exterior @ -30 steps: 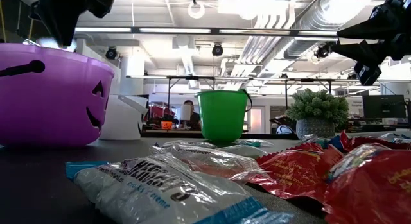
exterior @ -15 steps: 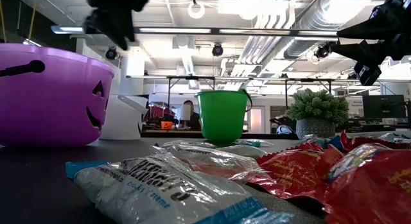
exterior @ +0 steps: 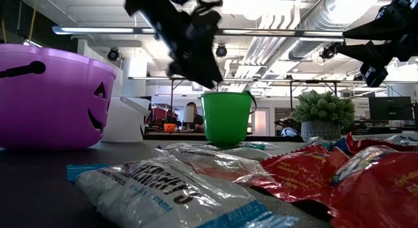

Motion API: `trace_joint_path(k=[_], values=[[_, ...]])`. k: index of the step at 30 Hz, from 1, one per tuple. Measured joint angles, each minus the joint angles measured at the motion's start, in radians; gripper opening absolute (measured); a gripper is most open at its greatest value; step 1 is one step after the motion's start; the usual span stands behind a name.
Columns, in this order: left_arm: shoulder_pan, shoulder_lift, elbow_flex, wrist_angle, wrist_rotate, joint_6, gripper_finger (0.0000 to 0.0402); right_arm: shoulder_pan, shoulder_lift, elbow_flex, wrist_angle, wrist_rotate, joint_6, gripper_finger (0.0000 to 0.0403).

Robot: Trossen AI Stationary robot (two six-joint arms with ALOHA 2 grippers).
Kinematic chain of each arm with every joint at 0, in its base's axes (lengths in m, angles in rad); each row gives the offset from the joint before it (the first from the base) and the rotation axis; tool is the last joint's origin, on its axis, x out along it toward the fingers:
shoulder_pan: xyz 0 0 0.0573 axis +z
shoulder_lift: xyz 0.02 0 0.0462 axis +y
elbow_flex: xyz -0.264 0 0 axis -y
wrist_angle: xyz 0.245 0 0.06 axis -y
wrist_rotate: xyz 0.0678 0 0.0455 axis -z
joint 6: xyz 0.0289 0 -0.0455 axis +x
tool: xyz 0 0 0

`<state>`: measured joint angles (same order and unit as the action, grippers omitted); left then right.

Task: Sort candy
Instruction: Put the blue gummy into the violet bucket

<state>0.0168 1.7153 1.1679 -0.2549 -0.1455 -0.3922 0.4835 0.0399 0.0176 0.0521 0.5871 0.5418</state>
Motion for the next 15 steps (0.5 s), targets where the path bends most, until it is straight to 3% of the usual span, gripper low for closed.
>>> trace_joint_path(k=[6,15], values=[[0.011,0.133,0.0,0.202,0.001,0.072,0.014,0.0,0.0,0.0,0.0,0.0,0.0,0.0126],[0.029,0.228,0.0,0.292,0.001,0.135,0.0148,0.0,0.0,0.0,0.0,0.0,0.0,0.0126]])
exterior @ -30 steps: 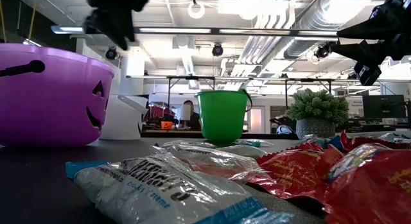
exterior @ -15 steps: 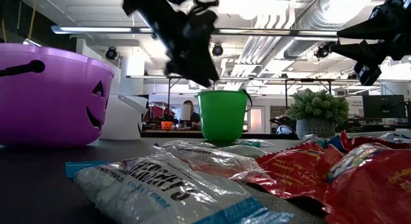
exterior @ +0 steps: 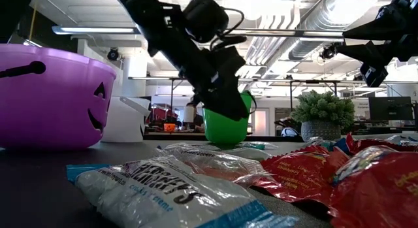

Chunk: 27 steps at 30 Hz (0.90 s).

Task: Sort candy
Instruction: Put the blue gummy into the violet bucket

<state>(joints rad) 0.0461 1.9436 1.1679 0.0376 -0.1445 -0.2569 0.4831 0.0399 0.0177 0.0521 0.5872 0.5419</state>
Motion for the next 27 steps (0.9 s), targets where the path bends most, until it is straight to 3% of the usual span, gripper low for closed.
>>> trace_joint_path(k=[5,11,27], values=[[0.019,0.032,0.001,0.068,0.013,0.024,0.0168,0.0,0.001,0.0,0.0,0.0,0.0,0.0126],[0.047,0.071,0.001,0.118,0.118,0.004,0.0188,0.0,0.0,0.0,0.0,0.0,0.0,0.0126],[0.048,0.138,0.003,0.158,0.108,0.026,0.0196,0.0,0.0,0.0,0.0,0.0,0.0,0.0126]])
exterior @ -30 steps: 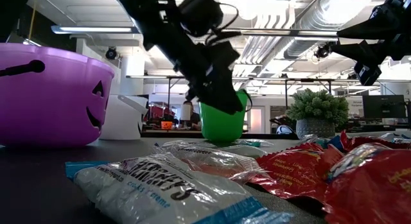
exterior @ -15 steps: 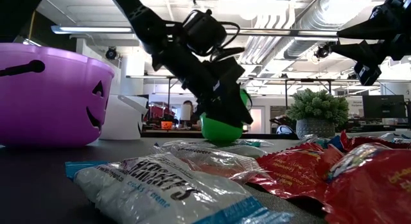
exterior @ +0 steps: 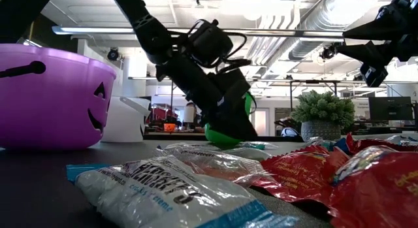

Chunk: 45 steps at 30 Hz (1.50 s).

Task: Sort candy
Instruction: Put the blue gummy into the violet bucket

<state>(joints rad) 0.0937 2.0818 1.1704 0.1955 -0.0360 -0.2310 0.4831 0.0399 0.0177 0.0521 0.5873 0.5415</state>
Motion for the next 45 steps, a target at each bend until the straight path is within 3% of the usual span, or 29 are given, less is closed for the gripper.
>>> trace_joint_path(k=[12,24,39,45], values=[[0.0,0.004,-0.001,-0.018,-0.001,-0.007,0.0191,0.0,0.0,0.0,0.0,0.0,0.0,0.0126],[0.0,0.004,-0.001,-0.023,-0.001,-0.18,0.0135,0.0,0.0,0.0,0.0,0.0,0.0,0.0126],[-0.002,0.002,-0.001,-0.071,0.031,-0.186,0.0145,0.0,0.0,0.0,0.0,0.0,0.0,0.0126],[-0.004,0.001,0.0,-0.088,0.044,-0.187,0.0123,0.0,0.0,0.0,0.0,0.0,0.0,0.0126]])
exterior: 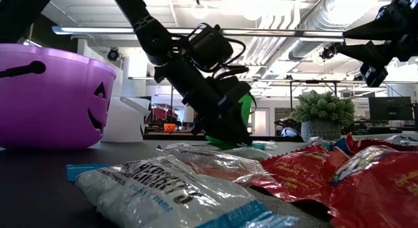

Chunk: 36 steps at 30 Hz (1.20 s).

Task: Sort candy
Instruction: Put the blue gummy into the violet bucket

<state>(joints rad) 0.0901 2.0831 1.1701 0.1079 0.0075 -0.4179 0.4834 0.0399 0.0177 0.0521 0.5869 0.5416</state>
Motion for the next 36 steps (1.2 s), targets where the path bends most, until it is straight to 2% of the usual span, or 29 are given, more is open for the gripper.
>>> trace_joint_path(k=[13,26,32,36], values=[[-0.004,0.0,0.0,-0.014,0.019,-0.079,0.0006,0.0,0.0,0.0,0.0,0.0,0.0,0.0126],[-0.01,-0.044,-0.005,-0.04,0.072,-0.124,0.0002,0.0,0.0,0.0,0.0,0.0,0.0,0.0126],[-0.012,-0.152,-0.004,-0.134,0.061,-0.123,0.0003,0.0,0.0,0.0,0.0,0.0,0.0,0.0126],[-0.027,-0.278,-0.003,-0.279,0.017,-0.127,0.0003,0.0,0.0,0.0,0.0,0.0,0.0,0.0126]])
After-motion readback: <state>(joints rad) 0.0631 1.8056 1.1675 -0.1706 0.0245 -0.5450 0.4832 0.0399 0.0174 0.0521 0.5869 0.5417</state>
